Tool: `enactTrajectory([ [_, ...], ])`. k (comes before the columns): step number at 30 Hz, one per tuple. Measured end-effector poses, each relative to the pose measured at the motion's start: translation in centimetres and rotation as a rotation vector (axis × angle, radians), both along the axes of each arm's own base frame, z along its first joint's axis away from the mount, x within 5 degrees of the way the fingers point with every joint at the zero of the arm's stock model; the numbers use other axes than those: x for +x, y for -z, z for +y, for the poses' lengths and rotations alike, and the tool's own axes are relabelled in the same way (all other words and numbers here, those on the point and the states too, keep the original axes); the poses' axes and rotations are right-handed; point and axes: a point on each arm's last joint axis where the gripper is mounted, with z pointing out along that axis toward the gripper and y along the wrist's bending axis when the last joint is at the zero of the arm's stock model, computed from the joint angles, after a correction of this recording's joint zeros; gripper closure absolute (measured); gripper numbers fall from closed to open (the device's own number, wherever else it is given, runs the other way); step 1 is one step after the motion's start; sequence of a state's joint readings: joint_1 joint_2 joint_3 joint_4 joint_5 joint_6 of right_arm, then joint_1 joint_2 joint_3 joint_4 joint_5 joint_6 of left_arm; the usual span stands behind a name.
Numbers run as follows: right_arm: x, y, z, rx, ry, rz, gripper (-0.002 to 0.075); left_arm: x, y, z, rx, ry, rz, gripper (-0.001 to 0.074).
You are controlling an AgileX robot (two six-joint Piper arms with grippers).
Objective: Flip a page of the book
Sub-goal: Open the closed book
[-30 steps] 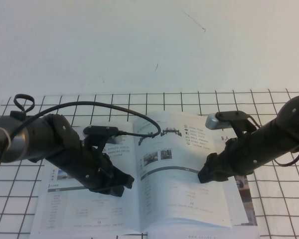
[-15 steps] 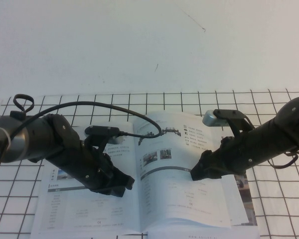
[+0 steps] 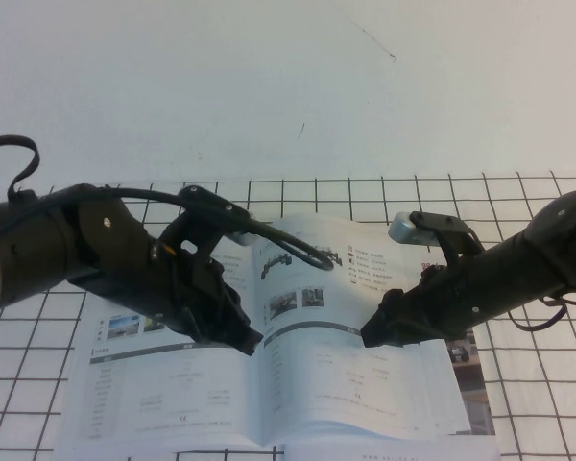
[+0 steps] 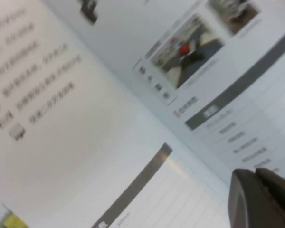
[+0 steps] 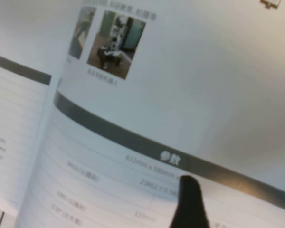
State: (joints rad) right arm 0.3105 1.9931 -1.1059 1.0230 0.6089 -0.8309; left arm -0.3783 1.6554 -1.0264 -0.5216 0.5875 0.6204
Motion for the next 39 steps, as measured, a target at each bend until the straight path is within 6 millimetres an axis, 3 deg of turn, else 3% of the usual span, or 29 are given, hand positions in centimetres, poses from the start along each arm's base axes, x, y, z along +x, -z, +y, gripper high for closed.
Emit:
enactTrajectory([
  [6, 0.0, 0.0, 0.0, 0.001, 0.000, -0.001, 0.0250, -2.0, -1.3, -2.7, 0.038, 0.085, -0.062, 0.0737],
  [9, 0.0, 0.0, 0.0, 0.001, 0.000, -0.001, 0.0250, -1.6, -0.7, -3.0, 0.021, 0.020, -0.049, 0.0737],
  [16, 0.0, 0.0, 0.0, 0.002, 0.001, 0.000, 0.0250, 0.7, 1.6, -1.7, -0.015, -0.149, -0.005, 0.0737],
  [23, 0.0, 0.0, 0.0, 0.002, 0.001, 0.000, 0.0250, -1.1, 1.9, -3.6, -0.011, 0.060, 0.043, 0.0737],
  [27, 0.0, 0.0, 0.0, 0.005, 0.004, 0.001, 0.0250, -1.8, 2.0, -4.6, 0.026, 0.084, 0.042, 0.0737],
  [34, 0.0, 0.0, 0.0, 0.006, 0.005, 0.002, 0.0250, 0.4, 1.8, -2.3, -0.011, -0.182, 0.013, 0.0737],
  [39, 0.0, 0.0, 0.0, 0.007, 0.008, 0.001, 0.0250, 1.5, 3.1, -0.2, 0.011, -0.260, 0.081, 0.0737],
])
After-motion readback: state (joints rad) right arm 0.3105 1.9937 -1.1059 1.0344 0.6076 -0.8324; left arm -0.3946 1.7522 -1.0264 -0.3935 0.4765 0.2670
